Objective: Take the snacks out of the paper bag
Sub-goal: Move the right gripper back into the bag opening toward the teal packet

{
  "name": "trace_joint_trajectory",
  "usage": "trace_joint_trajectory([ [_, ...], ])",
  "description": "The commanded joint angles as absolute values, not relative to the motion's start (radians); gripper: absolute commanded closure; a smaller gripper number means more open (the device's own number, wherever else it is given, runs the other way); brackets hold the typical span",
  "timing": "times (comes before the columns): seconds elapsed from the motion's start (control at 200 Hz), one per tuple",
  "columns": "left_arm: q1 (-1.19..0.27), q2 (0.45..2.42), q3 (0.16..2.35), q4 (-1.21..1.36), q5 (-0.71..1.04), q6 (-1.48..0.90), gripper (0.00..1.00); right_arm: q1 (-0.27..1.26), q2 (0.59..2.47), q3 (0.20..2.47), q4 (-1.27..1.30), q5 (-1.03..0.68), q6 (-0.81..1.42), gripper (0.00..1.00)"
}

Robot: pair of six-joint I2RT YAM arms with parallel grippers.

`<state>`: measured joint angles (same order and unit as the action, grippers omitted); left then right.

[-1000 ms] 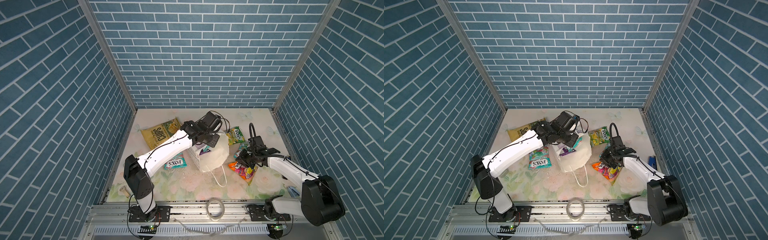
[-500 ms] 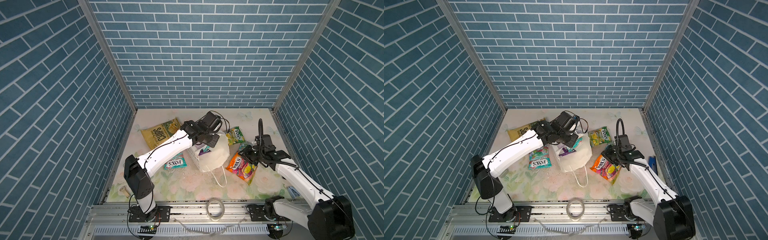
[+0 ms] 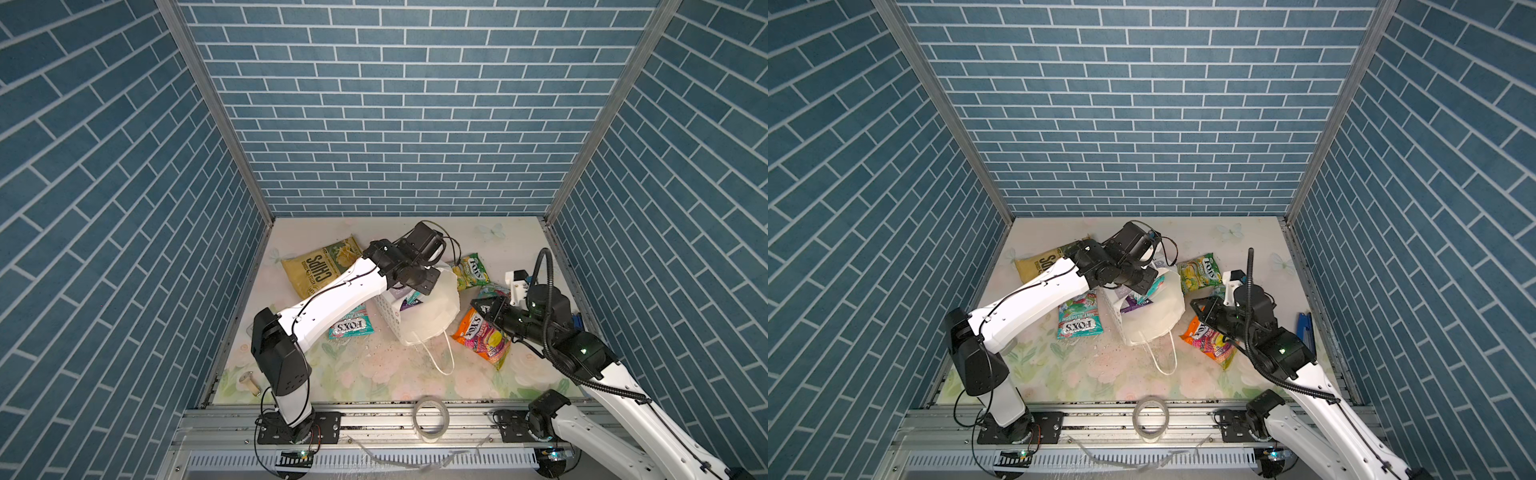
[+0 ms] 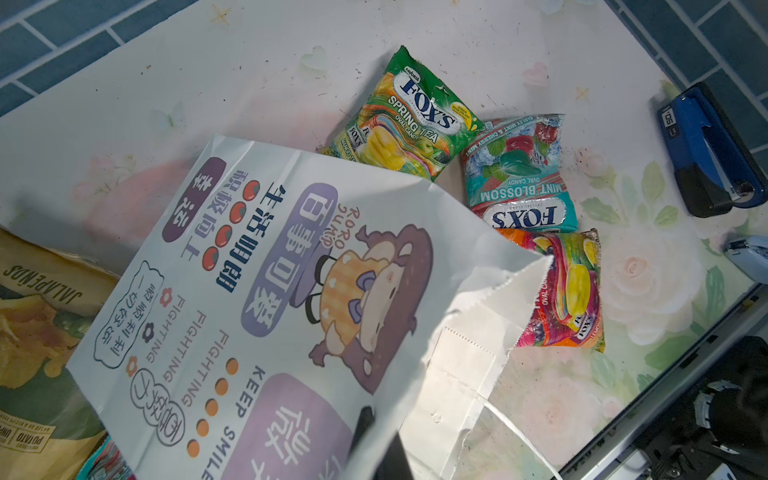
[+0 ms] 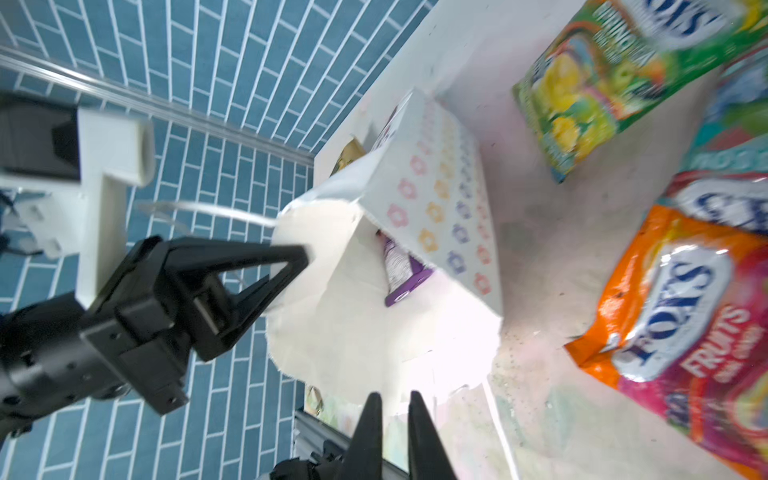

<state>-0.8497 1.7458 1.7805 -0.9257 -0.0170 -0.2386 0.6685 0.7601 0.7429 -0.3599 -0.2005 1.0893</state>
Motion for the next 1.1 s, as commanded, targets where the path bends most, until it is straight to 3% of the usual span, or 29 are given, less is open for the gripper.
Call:
trace_joint_trajectory([
  [0.0, -0.846, 1.766, 1.821, -0.95, -0.006, -0.236, 1.0, 0.795, 0.833, 0.748, -0.236, -0.056, 1.177, 0.89],
  [0.14, -0.846, 1.776, 1.84, -0.96, -0.003, -0.235, 1.0, 0.959, 0.983, 0.804, -0.171, 0.101, 1.197, 0.89],
  [0.33, -0.845, 1.774, 1.852, -0.969, 0.0, -0.226, 1.0, 1.046, 1.148, 0.775, -0.002, 0.254, 1.31, 0.88],
  [0.655, -0.845, 1.766, 1.851, -0.98, 0.012, -0.214, 1.0, 1.063, 1.379, 0.874, 0.048, 0.358, 1.342, 0.86],
  [1.095, -0.845, 1.743, 1.834, -0.985, 0.038, -0.216, 1.0, 1.046, 1.534, 0.962, -0.007, 0.411, 1.331, 0.82],
])
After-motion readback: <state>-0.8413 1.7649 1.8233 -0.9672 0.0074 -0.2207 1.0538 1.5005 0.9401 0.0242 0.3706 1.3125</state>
